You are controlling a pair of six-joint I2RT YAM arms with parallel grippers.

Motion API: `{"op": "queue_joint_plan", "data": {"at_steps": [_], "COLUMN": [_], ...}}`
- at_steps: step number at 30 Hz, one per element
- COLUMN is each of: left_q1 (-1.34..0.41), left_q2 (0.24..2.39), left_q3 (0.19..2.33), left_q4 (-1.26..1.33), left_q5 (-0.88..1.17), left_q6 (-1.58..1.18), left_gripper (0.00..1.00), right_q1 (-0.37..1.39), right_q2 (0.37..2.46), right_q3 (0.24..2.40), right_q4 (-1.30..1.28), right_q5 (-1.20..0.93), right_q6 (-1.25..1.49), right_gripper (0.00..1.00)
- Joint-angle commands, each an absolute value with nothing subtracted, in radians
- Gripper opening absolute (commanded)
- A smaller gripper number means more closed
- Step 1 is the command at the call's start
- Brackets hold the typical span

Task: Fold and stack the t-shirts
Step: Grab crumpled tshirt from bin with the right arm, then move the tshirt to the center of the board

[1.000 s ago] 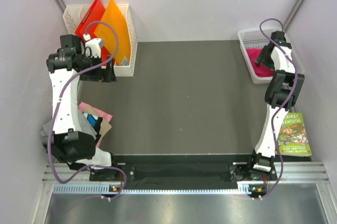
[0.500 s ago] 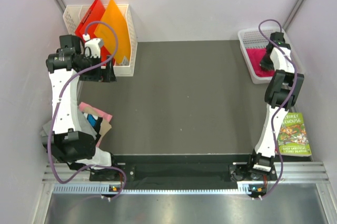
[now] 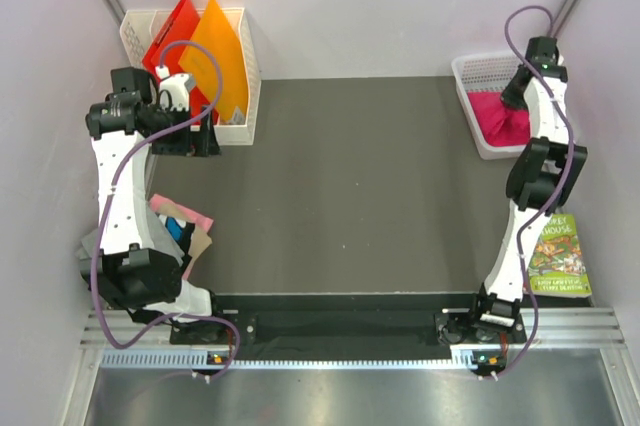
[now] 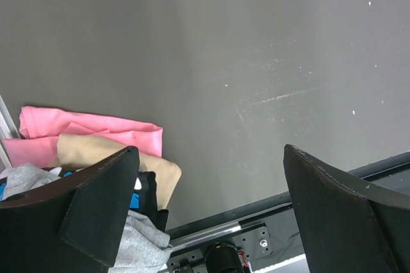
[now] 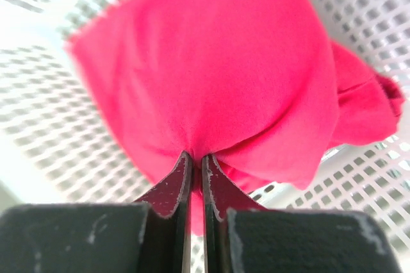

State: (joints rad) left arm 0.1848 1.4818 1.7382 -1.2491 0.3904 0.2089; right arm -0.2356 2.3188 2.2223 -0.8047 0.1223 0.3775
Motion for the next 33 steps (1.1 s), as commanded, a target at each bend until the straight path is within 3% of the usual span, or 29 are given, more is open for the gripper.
{"op": "queue_joint_plan", "data": {"at_steps": [1, 8, 13, 22, 26, 29, 33], "left_q1": [0.196, 0.199, 0.201, 0.199, 0.202, 0.201, 0.201], "left_q2": [1.447, 1.44, 1.434, 1.41, 1.393, 1.379, 1.382], "left_q3": [1.723, 1.717, 1.709, 1.614, 1.574, 1.56, 1.577], "left_q4": [-1.227, -1.235, -1.226, -1.184, -1.175, -1.169, -1.183], "left_q5": [0.423, 0.414, 0.428, 0.483, 0.483, 0.482, 0.495], "left_q6": [0.221, 0.239, 0.23, 0.227, 0.241, 0.248, 0.252], "left_gripper": [0.99, 0.99, 0.99, 0.99, 0.99, 0.99, 0.99], "right_q1": [-0.229, -0.215, -0.146, 0.273, 0.379, 0.432, 0.477], "right_q2": [2.207, 2.135, 2.028, 1.76, 1.642, 1.556, 1.428], "right_q3": [2.263, 2.099, 2.129, 2.226, 2.218, 2.133, 1.856], "right_q4": [-0.761, -0.684, -0.699, -0.73, -0.807, -0.87, -0.854], "right_q5": [0.094, 0.113, 0.092, 0.186, 0.183, 0.17, 0.155], "right_q6": [0.396, 0.385, 0.361, 0.229, 0.199, 0.216, 0.255], "right_gripper": [0.0, 0.0, 0.0, 0.0, 0.0, 0.0, 0.0]}}
